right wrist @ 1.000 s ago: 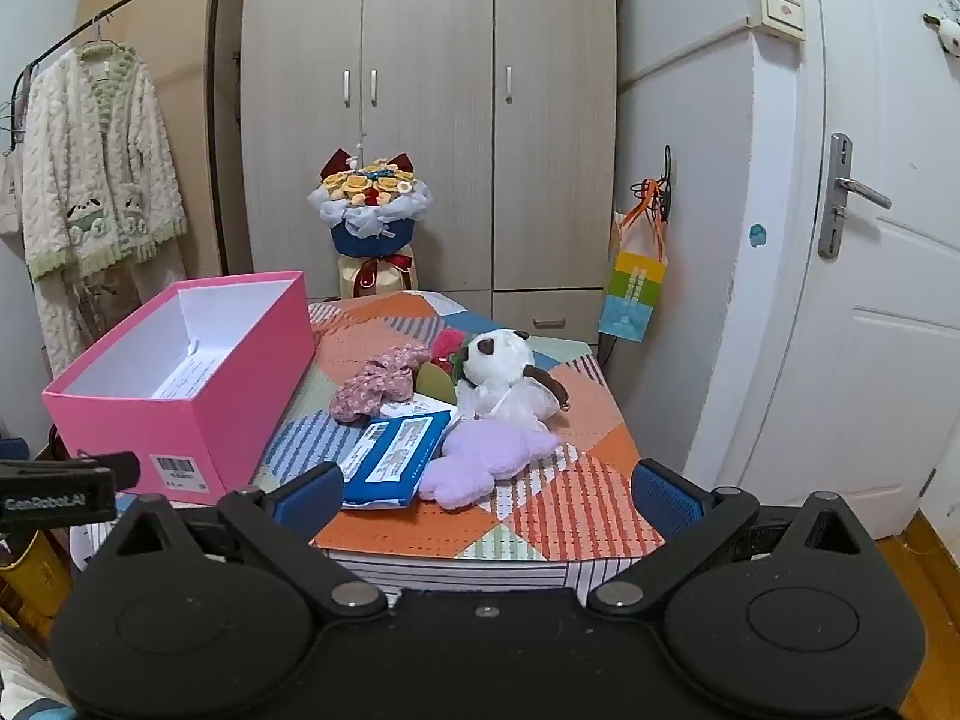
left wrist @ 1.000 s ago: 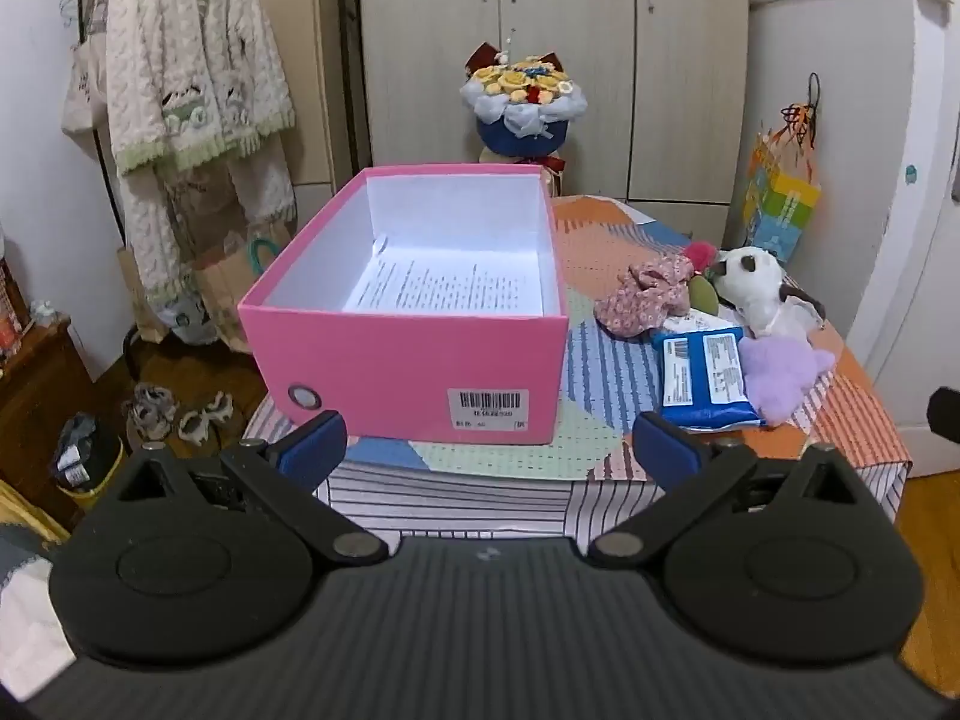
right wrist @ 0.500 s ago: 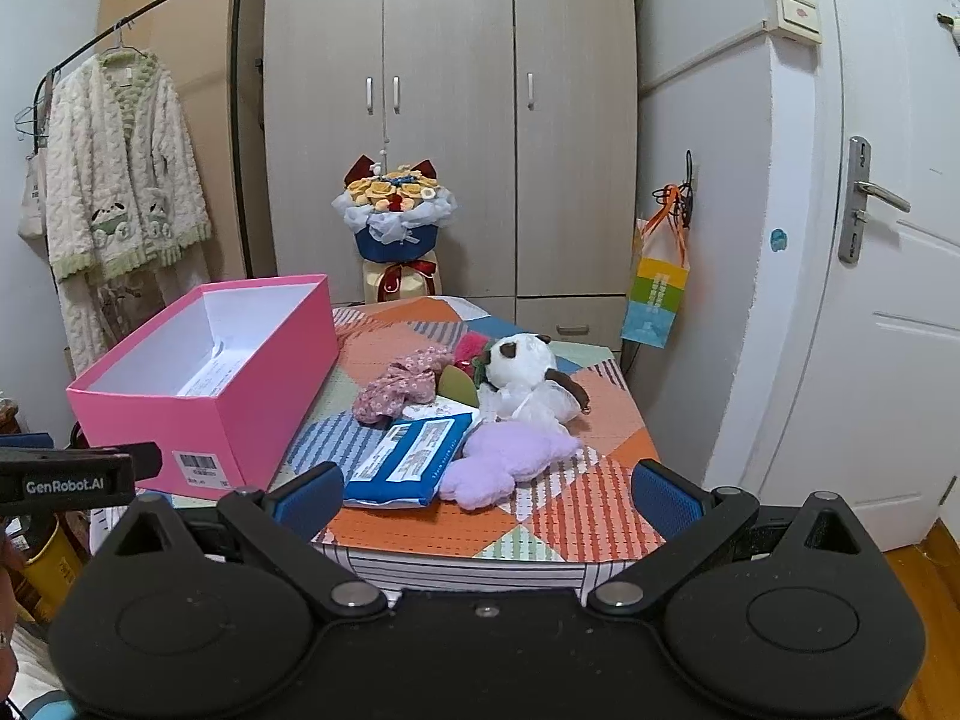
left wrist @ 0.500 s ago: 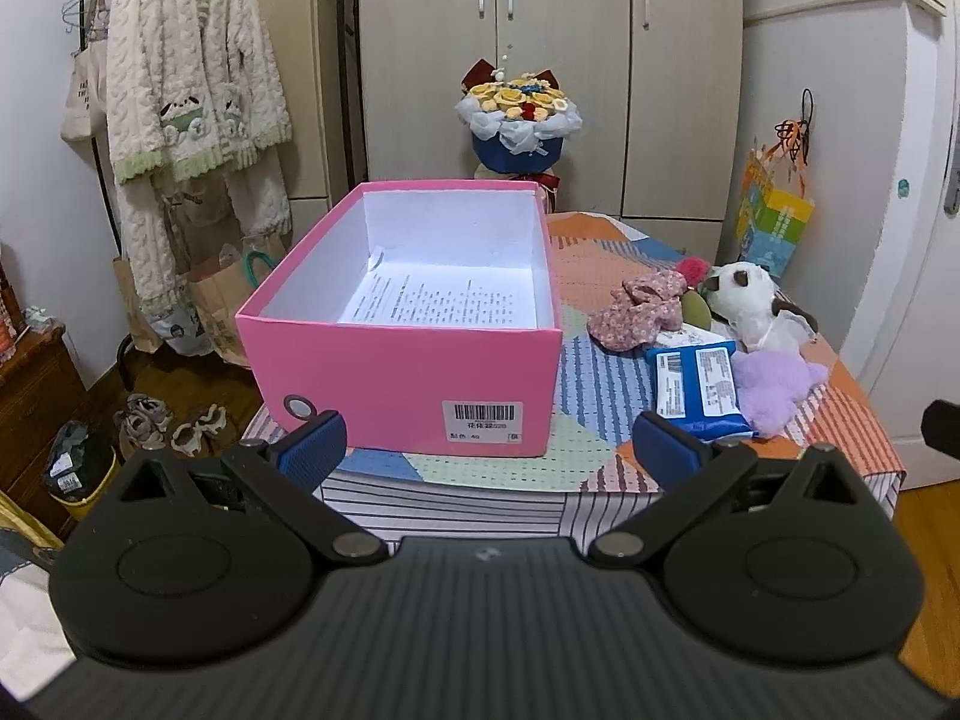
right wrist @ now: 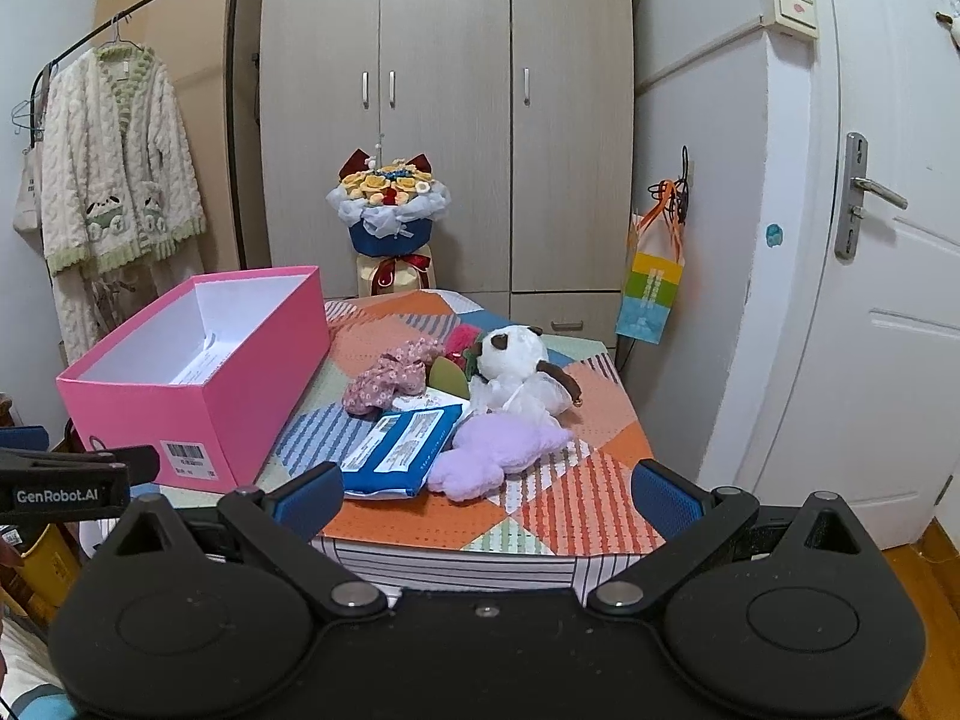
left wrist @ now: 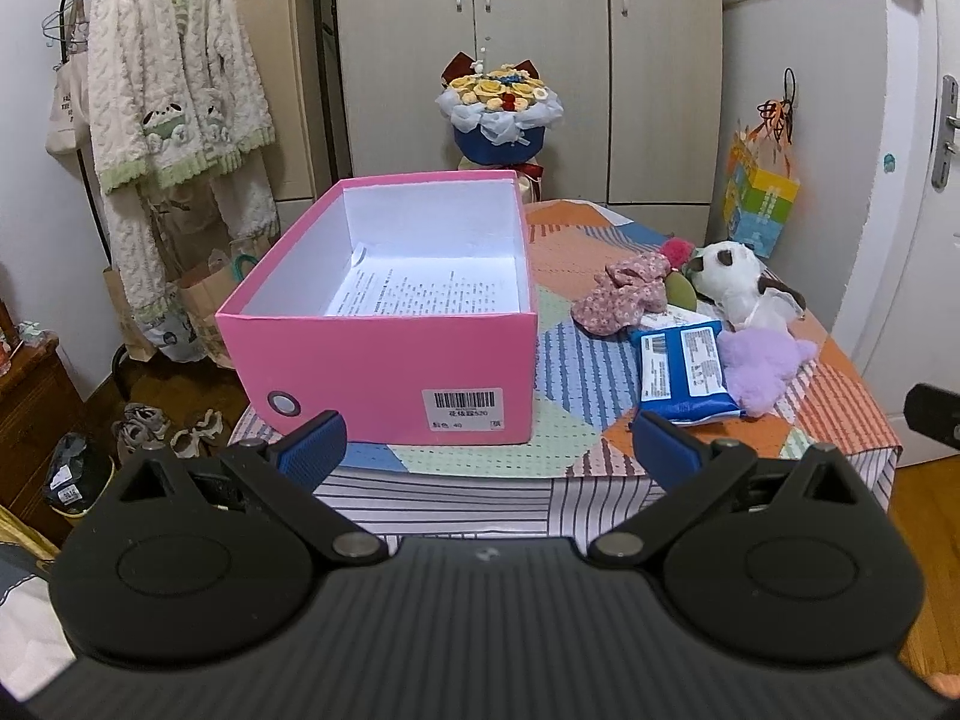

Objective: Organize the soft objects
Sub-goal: 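Reach the left tool toward the blue wipes packet on the quilt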

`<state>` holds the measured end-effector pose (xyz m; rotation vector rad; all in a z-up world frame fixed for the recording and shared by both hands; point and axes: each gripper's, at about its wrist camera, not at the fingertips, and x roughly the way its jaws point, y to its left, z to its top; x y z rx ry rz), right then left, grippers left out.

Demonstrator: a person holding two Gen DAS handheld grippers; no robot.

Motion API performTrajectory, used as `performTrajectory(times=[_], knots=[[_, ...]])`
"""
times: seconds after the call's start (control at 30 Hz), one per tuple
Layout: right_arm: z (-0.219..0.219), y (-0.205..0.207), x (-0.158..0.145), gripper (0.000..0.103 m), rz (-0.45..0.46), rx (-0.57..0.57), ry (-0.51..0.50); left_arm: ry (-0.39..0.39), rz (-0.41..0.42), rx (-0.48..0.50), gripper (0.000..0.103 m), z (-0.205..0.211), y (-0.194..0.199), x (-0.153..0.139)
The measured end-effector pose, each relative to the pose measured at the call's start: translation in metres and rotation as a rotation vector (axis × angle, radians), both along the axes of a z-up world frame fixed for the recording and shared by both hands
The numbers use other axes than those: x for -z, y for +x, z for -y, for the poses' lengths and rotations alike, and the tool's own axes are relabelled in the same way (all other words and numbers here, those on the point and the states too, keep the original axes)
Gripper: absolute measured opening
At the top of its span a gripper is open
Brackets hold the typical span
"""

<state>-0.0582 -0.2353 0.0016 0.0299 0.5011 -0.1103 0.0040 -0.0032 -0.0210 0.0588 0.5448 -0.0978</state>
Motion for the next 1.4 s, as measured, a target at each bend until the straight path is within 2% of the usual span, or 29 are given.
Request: performTrajectory(times=[0.37, 0.57, 0.73, 0.93, 1.07, 1.17, 1.27, 1.4], knots=[[0.001, -0.001, 0.001, 0.103, -0.003, 0.021, -0.025, 0.026, 0.021, 0.011, 0.103, 0.005, -0.006, 0.000], [-0.002, -0.005, -0.001, 0.103, 0.017, 0.006, -0.053, 0.041, 0.058, 0.024, 0.103, 0.007, -0.010, -0.006], [-0.003, -0.005, -0.002, 0.103, 0.031, 0.003, -0.056, 0.008, 0.058, 0.046, 0.103, 0.005, -0.012, -0.008], [-0.006, -0.007, -0.002, 0.103, 0.052, -0.014, -0.062, 0.036, 0.066, 0.054, 0.103, 0.010, -0.013, -0.004], [-0.005, -0.008, -0.002, 0.103, 0.075, -0.078, -0.071, -0.027, 0.040, 0.095, 0.103, 0.005, -0.007, -0.007], [-0.006, -0.007, -0.006, 0.103, 0.108, -0.144, -0.104, -0.099, 0.067, 0.167, 0.103, 0.002, -0.001, -0.016], [-0.006, -0.002, -0.003, 0.103, 0.151, -0.195, -0.142, -0.135, 0.087, 0.205, 0.103, 0.005, 0.008, -0.023], [-0.006, 0.015, 0.009, 0.103, 0.155, -0.279, -0.164, -0.098, 0.101, 0.214, 0.102, 0.025, 0.024, -0.024]])
